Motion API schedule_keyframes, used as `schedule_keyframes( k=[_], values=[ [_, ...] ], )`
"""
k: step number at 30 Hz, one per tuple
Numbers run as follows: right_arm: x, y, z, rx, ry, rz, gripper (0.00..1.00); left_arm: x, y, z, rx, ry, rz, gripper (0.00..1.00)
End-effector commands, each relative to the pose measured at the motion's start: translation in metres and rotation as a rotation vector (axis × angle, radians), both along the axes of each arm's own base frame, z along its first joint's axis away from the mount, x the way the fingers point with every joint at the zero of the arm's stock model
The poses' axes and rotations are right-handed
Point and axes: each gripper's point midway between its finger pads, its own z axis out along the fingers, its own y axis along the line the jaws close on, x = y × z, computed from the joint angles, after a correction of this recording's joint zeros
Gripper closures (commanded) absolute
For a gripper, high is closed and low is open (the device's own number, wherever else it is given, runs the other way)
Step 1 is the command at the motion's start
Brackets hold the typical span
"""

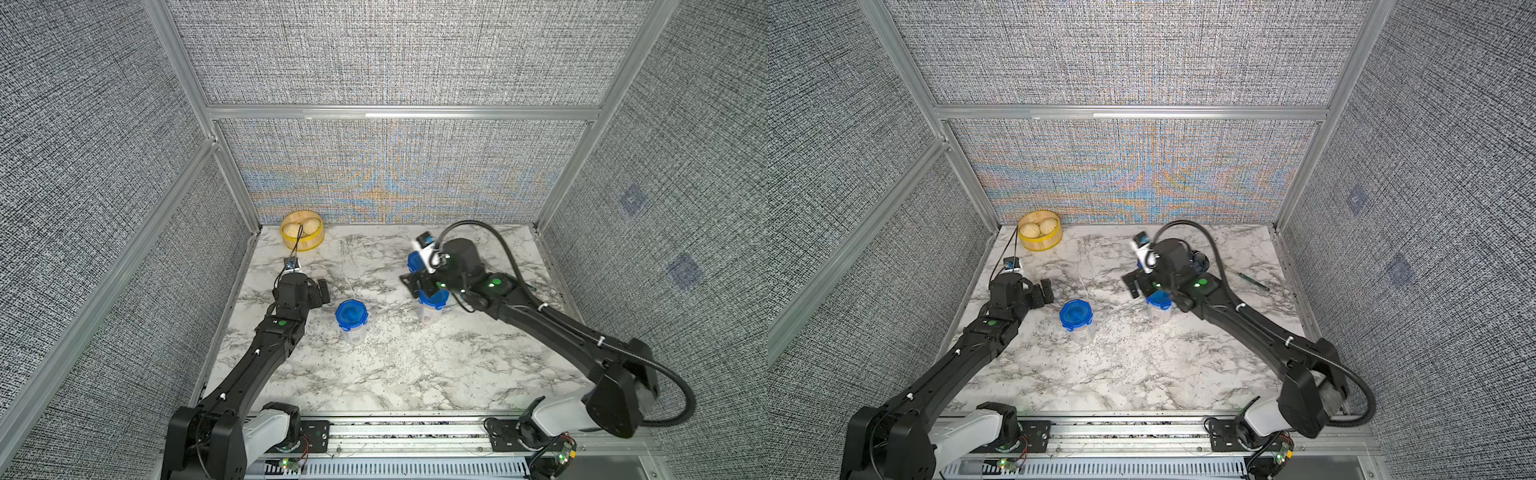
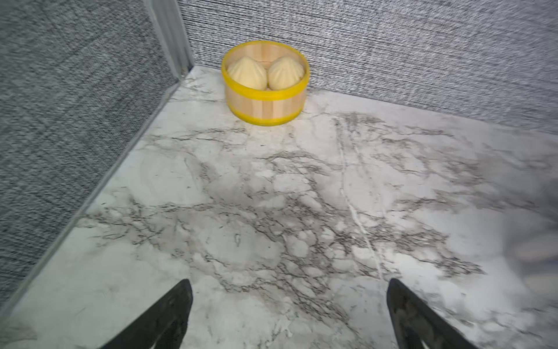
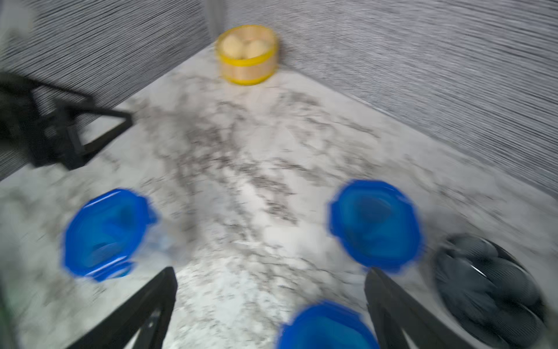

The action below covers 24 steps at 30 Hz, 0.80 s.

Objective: Pack away toiletry kits
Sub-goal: Close the fastener on the container, then reset both arms

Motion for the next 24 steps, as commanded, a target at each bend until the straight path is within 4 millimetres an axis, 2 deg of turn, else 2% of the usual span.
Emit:
schedule_keyframes(
  k=[1,4,6,8,10,13,17,19,21,23,24],
  values=[
    [0.032,-0.086,-0.001,0.089,-0.053,-0.312,0.02,0.01,0.03,0.001,0.118,-0.081,0.114,0.01],
    [0.035,-0.161,-0.047,0.053,-0.049,-0.503,0.02,0.015,0.031,0.0,0.12,-0.075,0.111,0.01],
    [0.034,-0.181,-0.074,0.019,-0.043,-0.527,0.02,0.017,0.029,0.005,0.14,-0.128,0.089,0.01],
    [0.031,-0.185,-0.099,-0.066,-0.044,-0.5,0.02,0.017,0.029,0.005,0.164,-0.195,0.076,0.01],
    [0.031,-0.193,-0.101,-0.088,-0.024,-0.529,0.01,0.019,0.029,-0.001,0.206,-0.225,0.056,0.01],
    [0.033,-0.198,-0.094,-0.1,-0.147,-0.525,0.01,0.026,0.029,-0.02,0.232,-0.178,0.053,0.01],
    [0.029,-0.215,-0.099,-0.102,-0.14,-0.553,0.01,0.04,0.023,-0.038,0.267,-0.189,0.018,0.01],
    [0.027,-0.224,-0.109,-0.109,-0.118,-0.566,0.01,0.047,0.024,-0.045,0.273,-0.168,0.027,0.01],
    [0.021,-0.228,-0.127,-0.119,-0.074,-0.568,0.01,0.043,0.026,-0.047,0.251,-0.16,0.029,0.01],
    [0.018,-0.233,-0.138,-0.093,-0.123,-0.574,0.01,0.041,0.029,-0.047,0.236,-0.182,0.034,0.01],
    [0.02,-0.236,-0.133,-0.045,-0.167,-0.591,0.01,0.04,0.032,-0.05,0.216,-0.181,0.038,0.01]
  ],
)
